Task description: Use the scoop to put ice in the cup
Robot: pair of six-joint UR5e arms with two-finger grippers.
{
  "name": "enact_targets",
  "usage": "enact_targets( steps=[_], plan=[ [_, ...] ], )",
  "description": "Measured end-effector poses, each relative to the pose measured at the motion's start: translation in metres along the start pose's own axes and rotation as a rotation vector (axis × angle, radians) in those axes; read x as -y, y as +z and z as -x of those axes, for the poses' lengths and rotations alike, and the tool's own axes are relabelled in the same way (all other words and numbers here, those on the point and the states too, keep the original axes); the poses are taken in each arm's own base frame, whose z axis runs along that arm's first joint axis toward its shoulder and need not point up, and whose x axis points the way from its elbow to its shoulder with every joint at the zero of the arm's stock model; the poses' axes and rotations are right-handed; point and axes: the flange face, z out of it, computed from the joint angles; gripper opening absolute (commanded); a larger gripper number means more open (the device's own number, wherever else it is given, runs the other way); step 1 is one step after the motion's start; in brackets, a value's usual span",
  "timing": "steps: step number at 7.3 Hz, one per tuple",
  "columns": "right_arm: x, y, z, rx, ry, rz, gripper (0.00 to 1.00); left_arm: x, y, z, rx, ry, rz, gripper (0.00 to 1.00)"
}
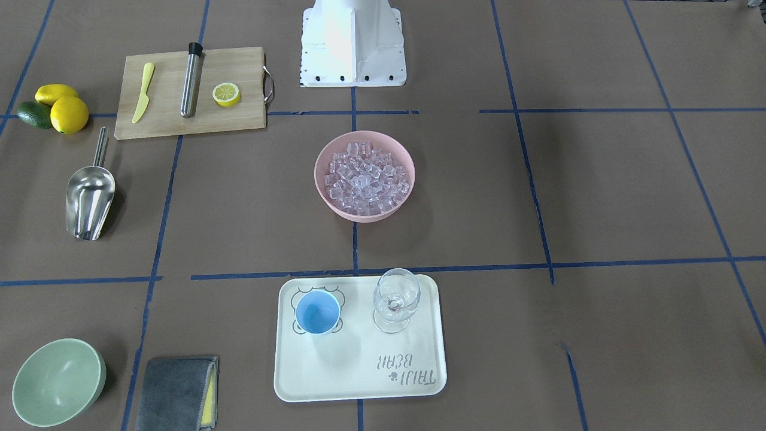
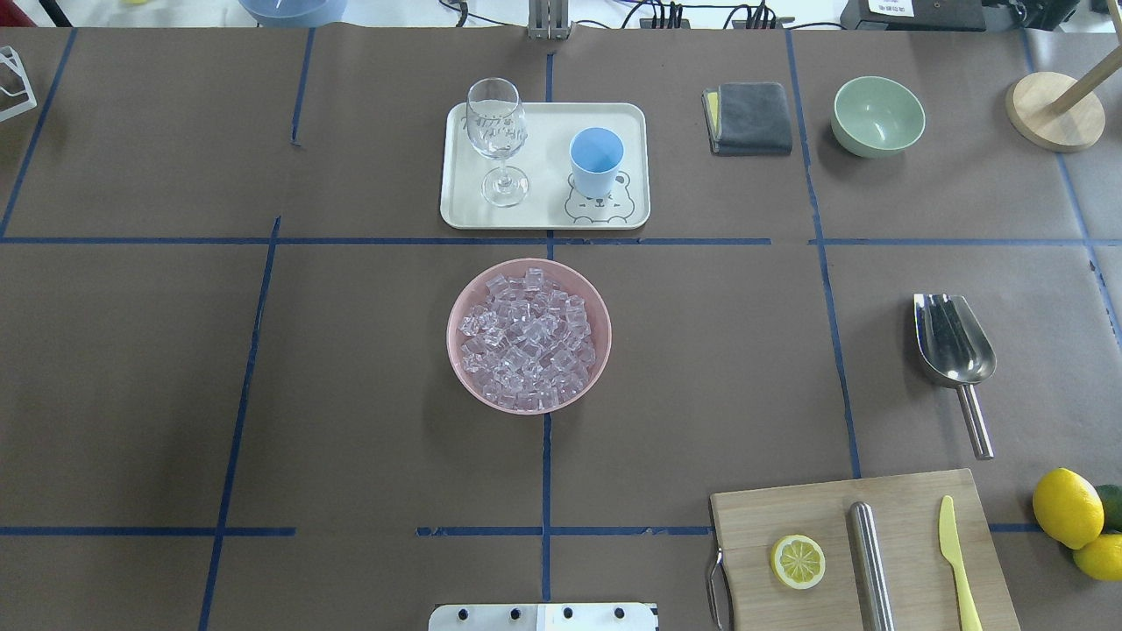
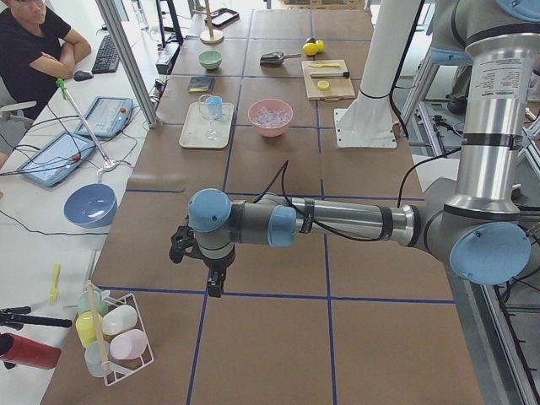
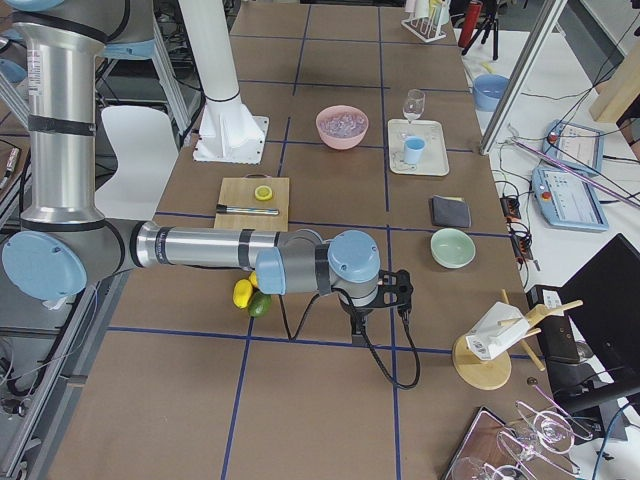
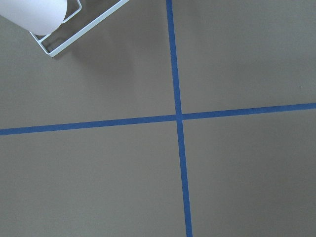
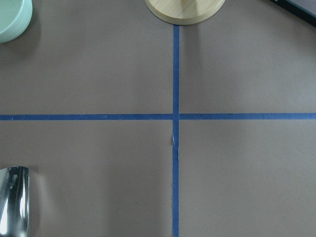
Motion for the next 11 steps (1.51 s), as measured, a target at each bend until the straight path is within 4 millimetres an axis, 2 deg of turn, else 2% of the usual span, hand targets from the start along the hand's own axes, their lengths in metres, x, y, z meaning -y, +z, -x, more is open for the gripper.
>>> enact_targets(
  steps=[2,3,6,8,9,11],
  plan=[
    [0.001,-0.002,0.002,-0.008,-0.002,-0.005,1.00,0.002,-0.006,-0.006,-0.003,0.011,-0.013,1.00],
    [0.002,-0.002,0.003,-0.008,-0.003,-0.007,1.00,0.006,-0.016,-0.017,-0.003,0.033,-0.035,1.00],
    [0.005,-0.003,0.007,-0.004,-0.009,-0.007,1.00,0.033,-0.047,-0.064,0.001,0.198,-0.164,1.00],
    [0.014,-0.003,0.027,0.001,-0.050,-0.010,1.00,0.065,-0.039,-0.130,-0.022,0.344,-0.179,1.00],
    [0.014,0.007,0.038,0.007,-0.079,0.008,1.00,0.079,-0.032,-0.167,-0.040,0.406,-0.174,1.00],
    [0.010,0.025,0.059,0.013,-0.156,0.006,1.00,0.087,-0.008,-0.227,-0.076,0.504,-0.142,1.00]
  ],
)
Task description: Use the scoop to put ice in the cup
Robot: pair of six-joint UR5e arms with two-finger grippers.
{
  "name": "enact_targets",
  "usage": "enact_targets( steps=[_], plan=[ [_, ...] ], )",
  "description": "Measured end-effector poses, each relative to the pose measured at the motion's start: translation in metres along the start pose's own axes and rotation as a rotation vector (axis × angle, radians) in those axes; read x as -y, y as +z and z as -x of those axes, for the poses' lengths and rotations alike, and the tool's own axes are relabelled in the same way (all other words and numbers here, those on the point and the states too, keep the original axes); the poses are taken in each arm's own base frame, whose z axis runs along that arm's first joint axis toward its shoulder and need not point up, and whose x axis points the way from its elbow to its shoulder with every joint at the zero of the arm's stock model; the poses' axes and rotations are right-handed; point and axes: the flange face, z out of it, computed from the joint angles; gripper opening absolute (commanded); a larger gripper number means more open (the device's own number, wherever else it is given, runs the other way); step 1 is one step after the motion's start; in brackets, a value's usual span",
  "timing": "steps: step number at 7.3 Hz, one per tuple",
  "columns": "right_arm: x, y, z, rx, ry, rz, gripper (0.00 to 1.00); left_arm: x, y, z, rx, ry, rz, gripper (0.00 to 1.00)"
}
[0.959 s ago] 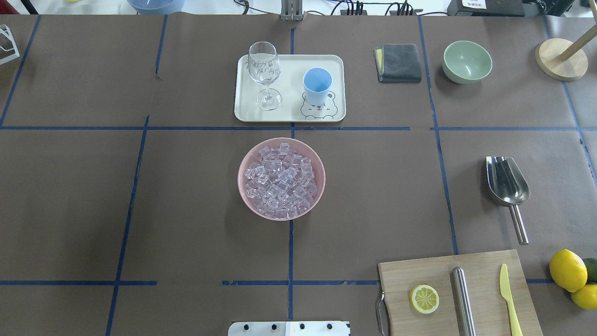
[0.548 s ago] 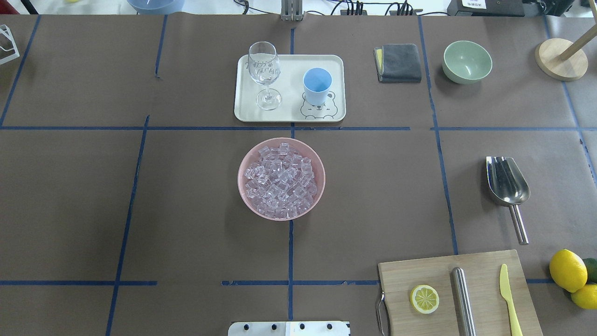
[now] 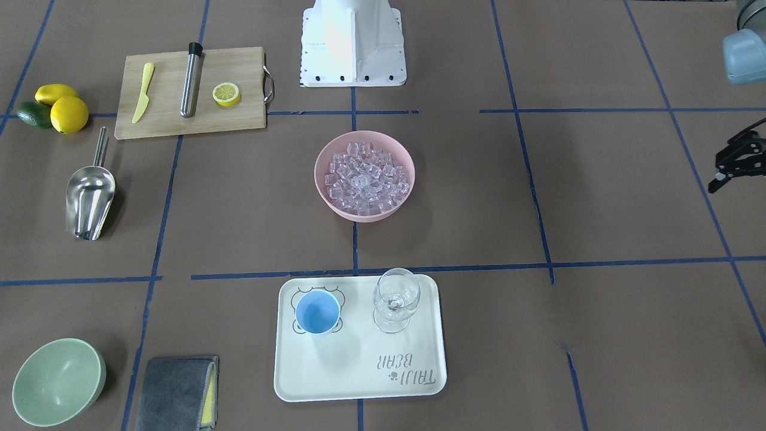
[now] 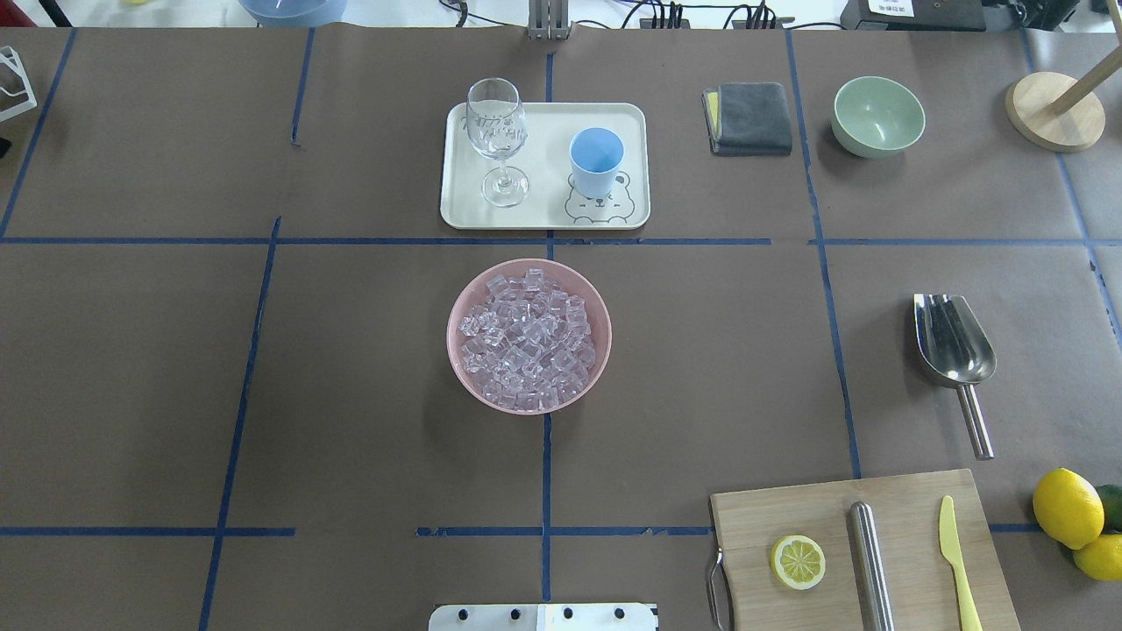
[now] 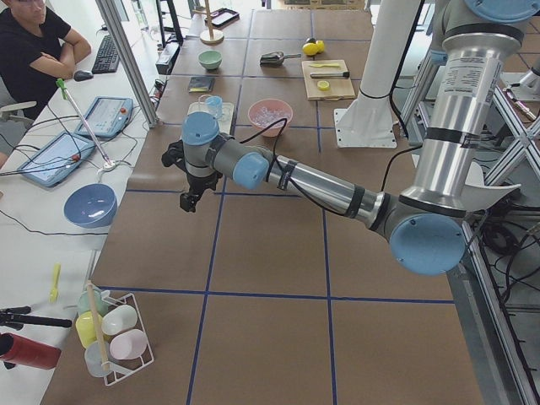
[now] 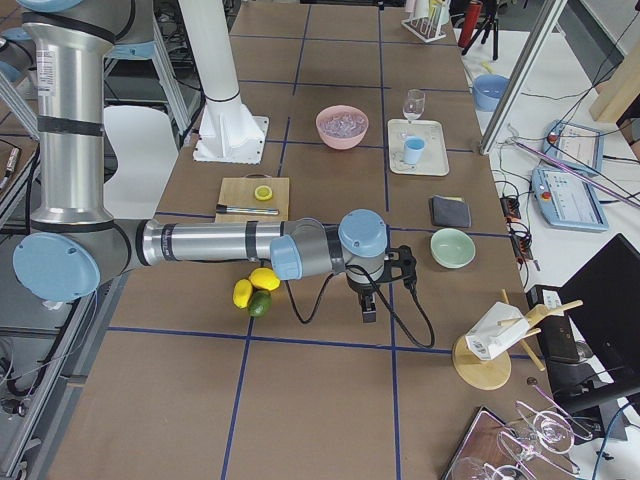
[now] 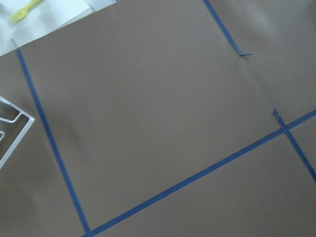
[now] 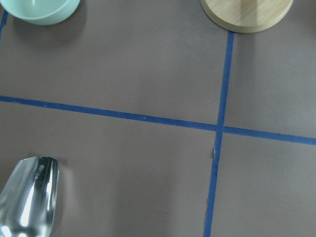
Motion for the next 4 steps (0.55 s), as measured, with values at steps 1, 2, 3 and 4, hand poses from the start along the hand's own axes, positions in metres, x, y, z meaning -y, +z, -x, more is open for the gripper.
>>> enact_targets(
  steps=[1,2,3,4],
  plan=[
    [0.002,0.008,0.021,0.002,0.009,-0.002,1.00,0.007,0.015,-0.019,-0.022,0.032,0.017,1.00],
    [0.005,0.017,0.054,0.000,0.051,0.005,1.00,0.011,0.028,-0.033,-0.040,0.056,0.033,1.00],
    [0.004,0.026,0.088,-0.003,0.070,0.018,1.00,0.013,0.038,-0.043,-0.053,0.073,0.045,1.00],
    [0.001,0.033,0.111,0.002,0.064,0.033,1.00,0.014,0.043,-0.050,-0.060,0.085,0.052,1.00]
  ],
)
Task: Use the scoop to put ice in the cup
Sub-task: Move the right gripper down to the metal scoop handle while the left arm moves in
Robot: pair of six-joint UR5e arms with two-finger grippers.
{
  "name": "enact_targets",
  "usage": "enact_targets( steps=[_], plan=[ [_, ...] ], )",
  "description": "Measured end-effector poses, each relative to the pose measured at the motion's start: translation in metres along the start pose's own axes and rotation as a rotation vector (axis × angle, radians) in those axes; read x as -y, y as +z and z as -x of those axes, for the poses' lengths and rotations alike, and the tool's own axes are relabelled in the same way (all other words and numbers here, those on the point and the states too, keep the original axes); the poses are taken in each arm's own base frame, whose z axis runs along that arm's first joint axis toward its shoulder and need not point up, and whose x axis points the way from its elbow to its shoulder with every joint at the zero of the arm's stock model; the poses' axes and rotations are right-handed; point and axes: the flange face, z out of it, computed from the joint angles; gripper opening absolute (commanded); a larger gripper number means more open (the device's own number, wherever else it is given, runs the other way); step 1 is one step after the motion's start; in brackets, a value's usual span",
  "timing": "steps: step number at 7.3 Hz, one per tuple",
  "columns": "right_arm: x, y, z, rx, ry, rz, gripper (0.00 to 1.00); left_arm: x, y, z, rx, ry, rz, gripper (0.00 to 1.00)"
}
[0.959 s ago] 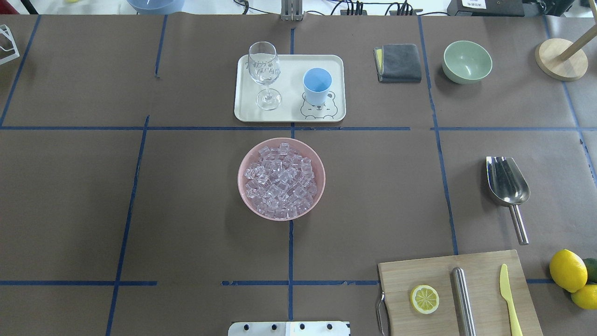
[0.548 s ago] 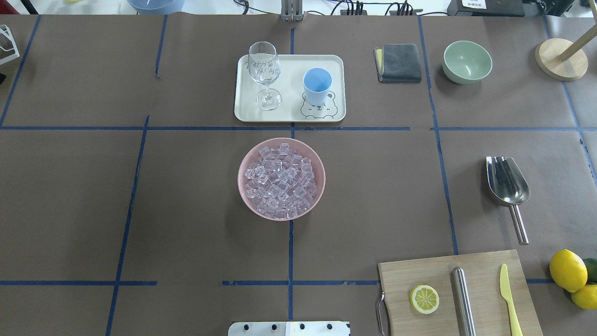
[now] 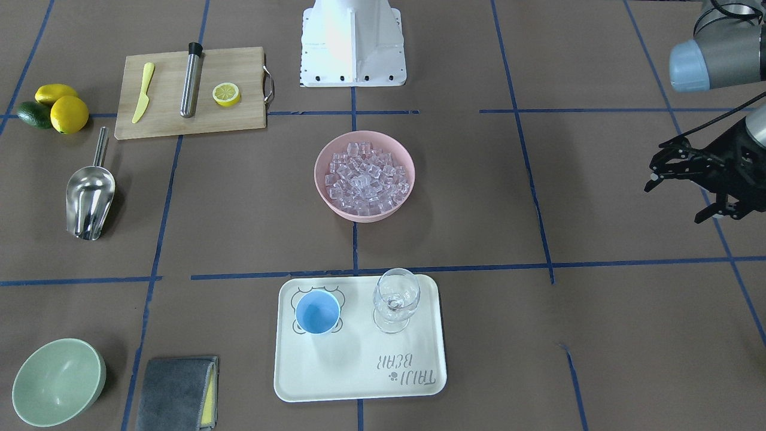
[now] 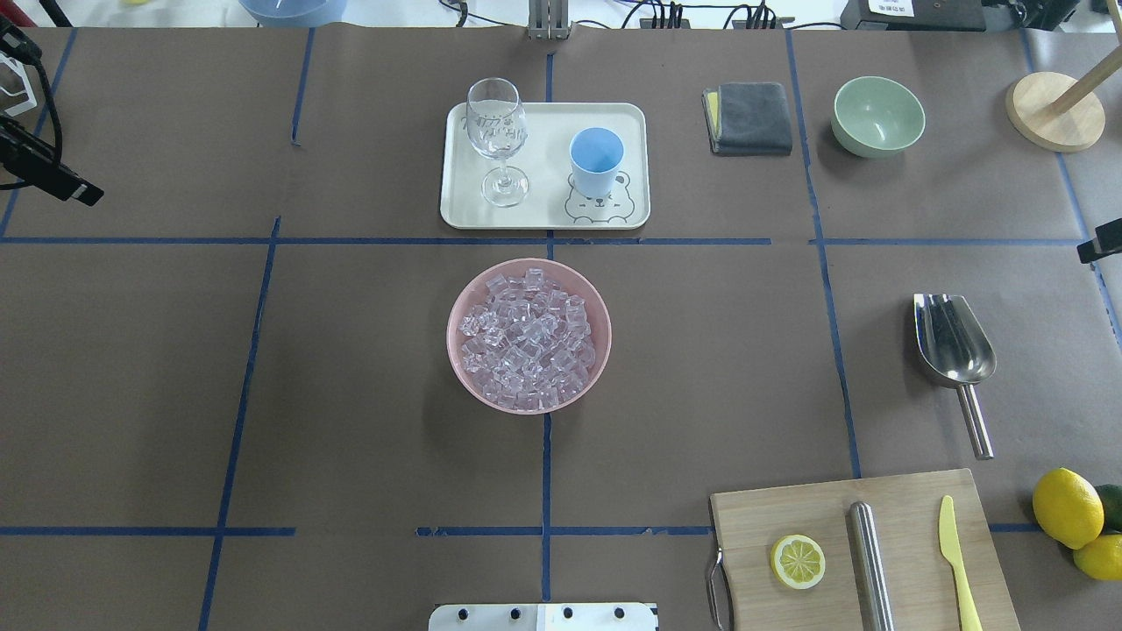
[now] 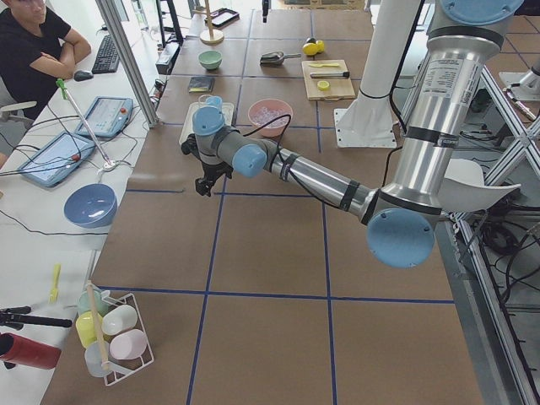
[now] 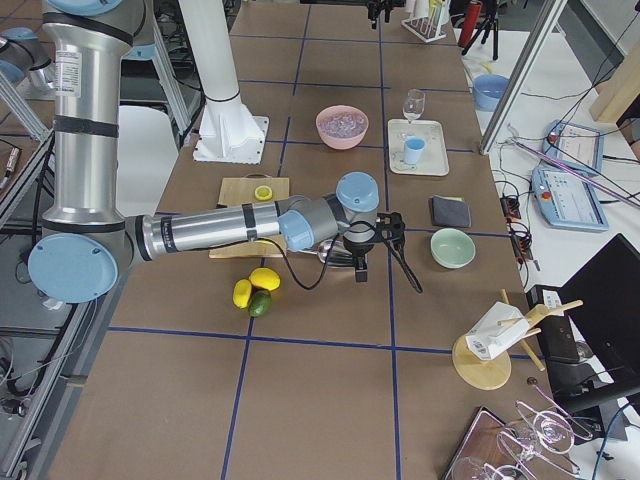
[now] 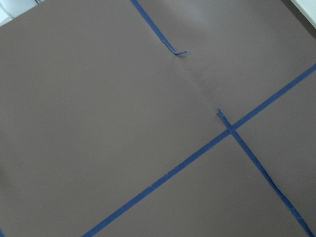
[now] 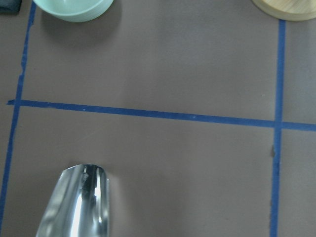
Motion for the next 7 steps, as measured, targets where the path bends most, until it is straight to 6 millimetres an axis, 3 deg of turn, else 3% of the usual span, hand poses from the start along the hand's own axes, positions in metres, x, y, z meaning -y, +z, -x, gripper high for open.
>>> enact_targets(
  steps=[5,7],
  plan=[
    [-0.059,0.022,0.068,-0.002,0.038,0.088,1.00,0.008,0.012,-0.029,-0.030,0.050,0.008,1.00],
    [-0.082,0.048,0.095,-0.013,0.071,0.113,1.00,0.009,0.012,-0.033,-0.032,0.057,0.007,1.00]
  ],
)
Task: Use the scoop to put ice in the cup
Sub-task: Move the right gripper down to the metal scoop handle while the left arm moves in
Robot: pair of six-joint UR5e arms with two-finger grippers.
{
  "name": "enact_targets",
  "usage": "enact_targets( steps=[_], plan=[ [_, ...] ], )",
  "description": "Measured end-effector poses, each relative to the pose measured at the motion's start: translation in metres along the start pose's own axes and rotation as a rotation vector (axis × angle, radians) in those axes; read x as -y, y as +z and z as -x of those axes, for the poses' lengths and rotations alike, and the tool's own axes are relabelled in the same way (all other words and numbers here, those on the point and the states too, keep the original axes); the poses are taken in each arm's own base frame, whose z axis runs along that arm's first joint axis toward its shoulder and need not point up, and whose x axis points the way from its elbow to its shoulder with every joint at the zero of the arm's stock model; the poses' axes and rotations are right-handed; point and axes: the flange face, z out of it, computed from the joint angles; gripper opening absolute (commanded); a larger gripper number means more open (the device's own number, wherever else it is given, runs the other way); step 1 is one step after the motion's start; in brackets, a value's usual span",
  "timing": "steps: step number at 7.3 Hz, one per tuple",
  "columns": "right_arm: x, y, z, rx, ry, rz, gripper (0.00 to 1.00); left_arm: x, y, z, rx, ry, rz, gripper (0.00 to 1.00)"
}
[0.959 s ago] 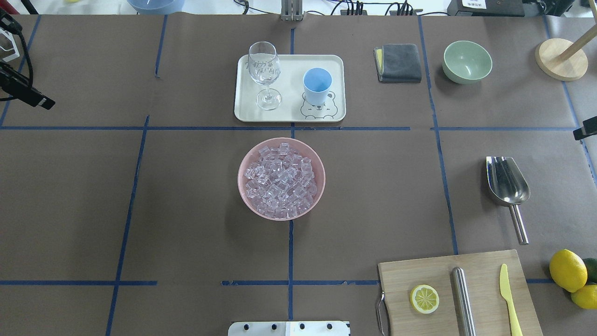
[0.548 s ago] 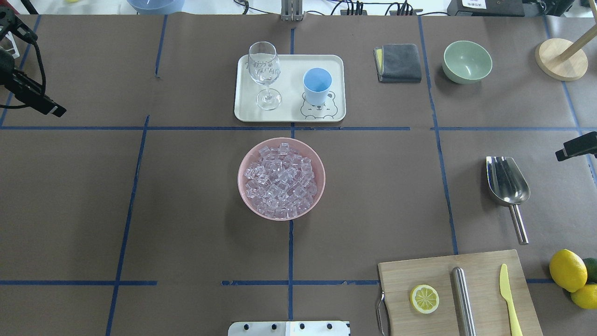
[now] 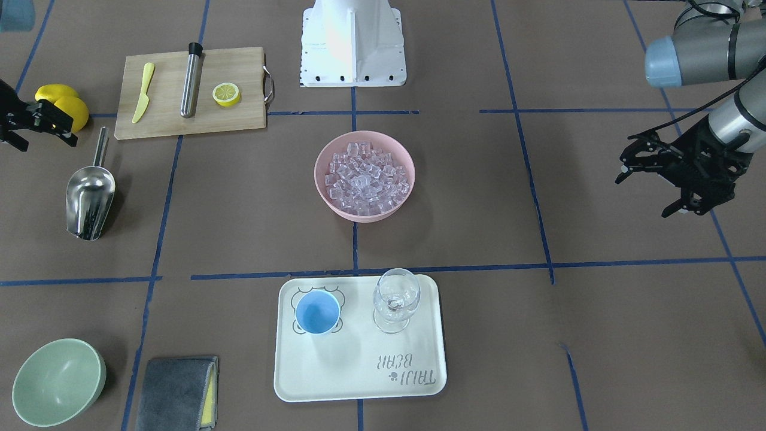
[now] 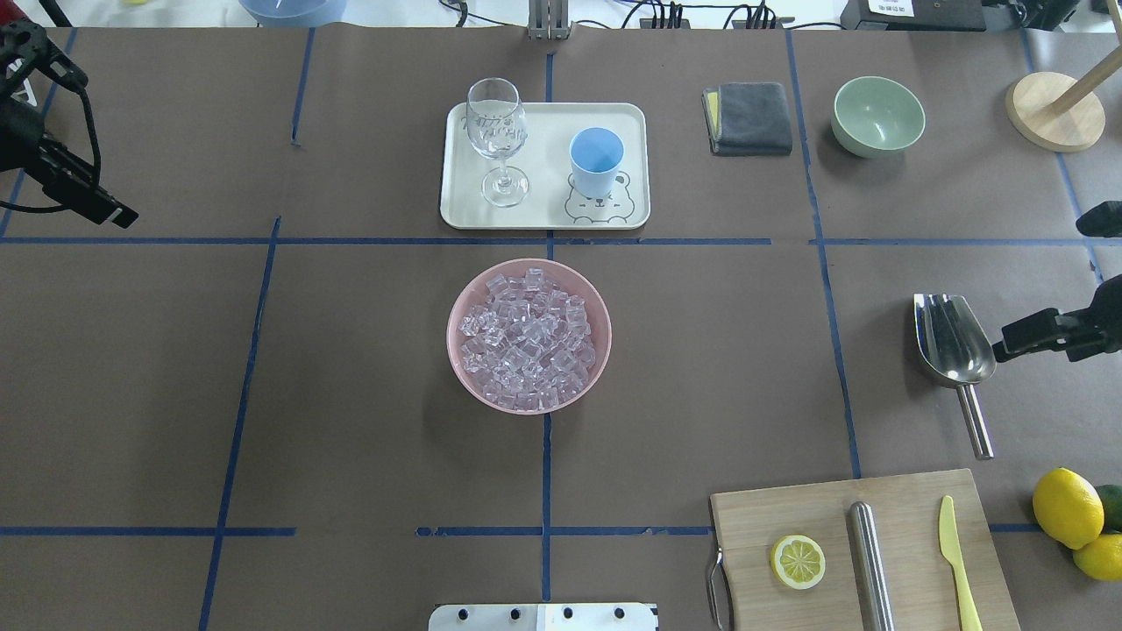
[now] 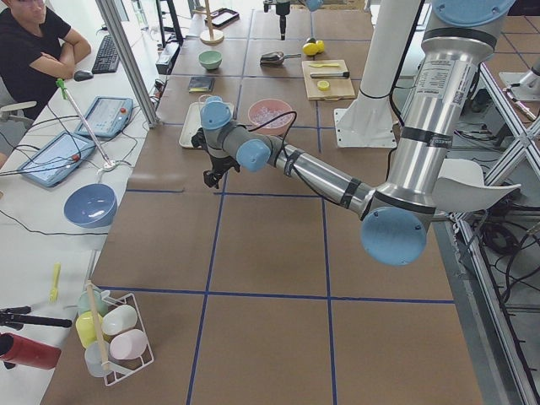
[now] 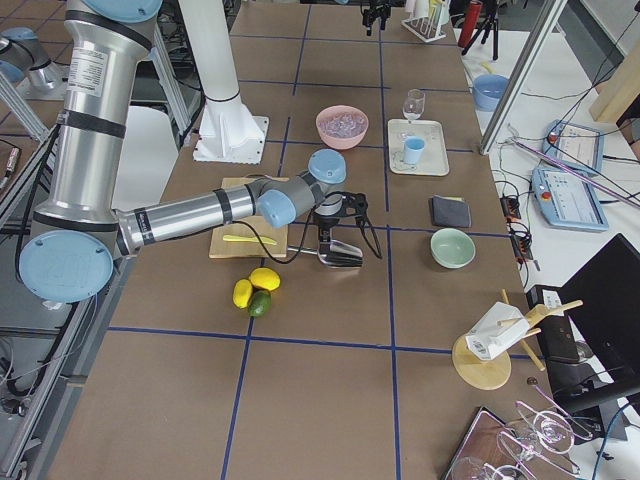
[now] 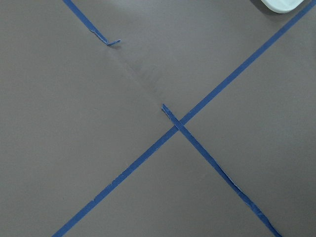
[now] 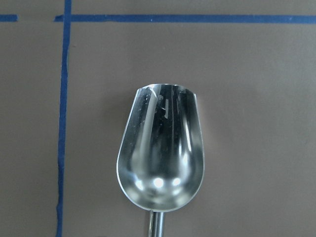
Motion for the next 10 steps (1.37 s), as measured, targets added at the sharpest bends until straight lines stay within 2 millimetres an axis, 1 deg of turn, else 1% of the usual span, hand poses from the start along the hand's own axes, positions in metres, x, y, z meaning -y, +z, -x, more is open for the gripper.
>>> enact_targets(
  steps=[1,2,3,4,5,7,8,9,10],
  plan=[
    [-0.012,0.020,0.011,-0.013,0.012,-0.004,1.00,0.000,0.000,-0.001,0.000,0.001,0.000,1.00],
    [-0.020,0.043,0.017,-0.027,0.013,-0.005,1.00,0.000,0.001,-0.001,0.001,0.001,0.002,1.00],
    [-0.024,0.063,0.015,-0.037,0.007,-0.002,1.00,0.001,0.002,-0.001,0.002,0.003,0.002,1.00],
    [-0.026,0.078,0.010,-0.044,0.005,0.005,1.00,0.003,0.004,-0.003,0.000,0.006,0.004,1.00],
    [-0.028,0.088,0.005,-0.049,0.006,0.015,0.99,0.004,0.007,-0.005,-0.004,0.007,0.008,1.00],
    [-0.032,0.097,0.005,-0.051,0.021,0.028,0.79,0.009,0.009,-0.012,-0.009,-0.012,0.007,1.00],
    [-0.036,0.100,0.010,-0.050,0.036,0.036,0.69,0.011,0.010,-0.015,-0.011,-0.017,0.007,1.00],
    [-0.039,0.103,0.015,-0.046,0.043,0.041,0.61,0.012,0.011,-0.016,-0.012,-0.018,0.007,1.00],
    [-0.041,0.105,0.018,-0.043,0.043,0.043,0.60,0.012,0.012,-0.015,-0.012,-0.021,0.009,1.00]
  ],
)
